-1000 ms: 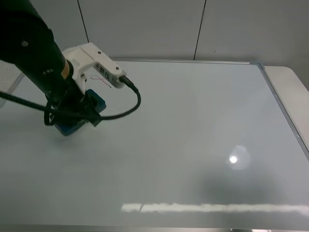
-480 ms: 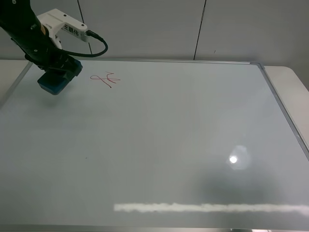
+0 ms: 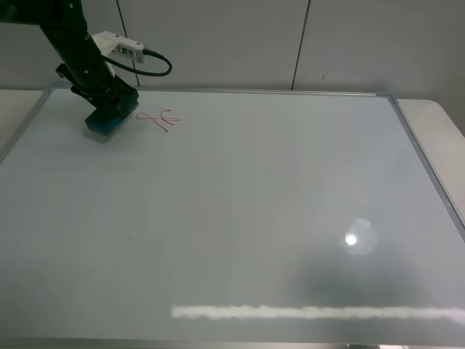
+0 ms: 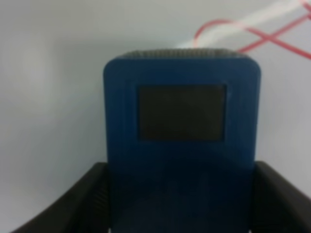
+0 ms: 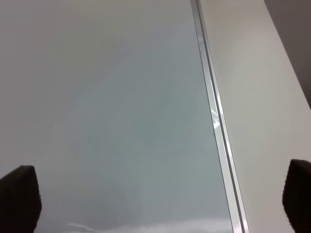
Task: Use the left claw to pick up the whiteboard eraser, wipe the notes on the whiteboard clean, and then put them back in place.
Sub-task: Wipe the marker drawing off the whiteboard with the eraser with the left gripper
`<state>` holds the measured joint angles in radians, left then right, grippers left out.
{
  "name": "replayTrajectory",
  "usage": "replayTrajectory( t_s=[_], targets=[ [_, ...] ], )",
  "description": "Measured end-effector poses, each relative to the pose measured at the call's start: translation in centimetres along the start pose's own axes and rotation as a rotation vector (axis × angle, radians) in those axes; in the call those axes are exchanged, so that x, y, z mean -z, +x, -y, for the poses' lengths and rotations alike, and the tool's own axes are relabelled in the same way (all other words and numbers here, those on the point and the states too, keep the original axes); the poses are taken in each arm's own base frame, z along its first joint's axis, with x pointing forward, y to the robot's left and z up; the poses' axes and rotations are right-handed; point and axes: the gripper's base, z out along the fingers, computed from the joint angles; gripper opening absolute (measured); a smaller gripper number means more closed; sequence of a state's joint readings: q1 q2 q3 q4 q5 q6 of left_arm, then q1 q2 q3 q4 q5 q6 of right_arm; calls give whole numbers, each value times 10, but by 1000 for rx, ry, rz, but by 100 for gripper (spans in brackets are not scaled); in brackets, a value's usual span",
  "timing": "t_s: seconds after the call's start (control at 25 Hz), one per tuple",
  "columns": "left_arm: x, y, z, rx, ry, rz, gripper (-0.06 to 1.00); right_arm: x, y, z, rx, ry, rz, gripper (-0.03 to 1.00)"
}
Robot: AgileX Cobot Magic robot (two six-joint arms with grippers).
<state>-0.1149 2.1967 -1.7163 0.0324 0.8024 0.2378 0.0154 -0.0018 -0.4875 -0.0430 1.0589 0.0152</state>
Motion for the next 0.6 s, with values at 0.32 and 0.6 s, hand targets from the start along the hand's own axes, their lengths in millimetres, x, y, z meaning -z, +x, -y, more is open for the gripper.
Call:
replayTrajectory(
  t_s=[0.32, 0.6],
  targets=[
    [-38, -11, -10, -22, 17, -20, 55, 0, 0, 0, 0, 0, 0, 99],
    [-43, -13, -9, -40, 74, -13, 55, 0, 0, 0, 0, 0, 0, 99]
  ],
)
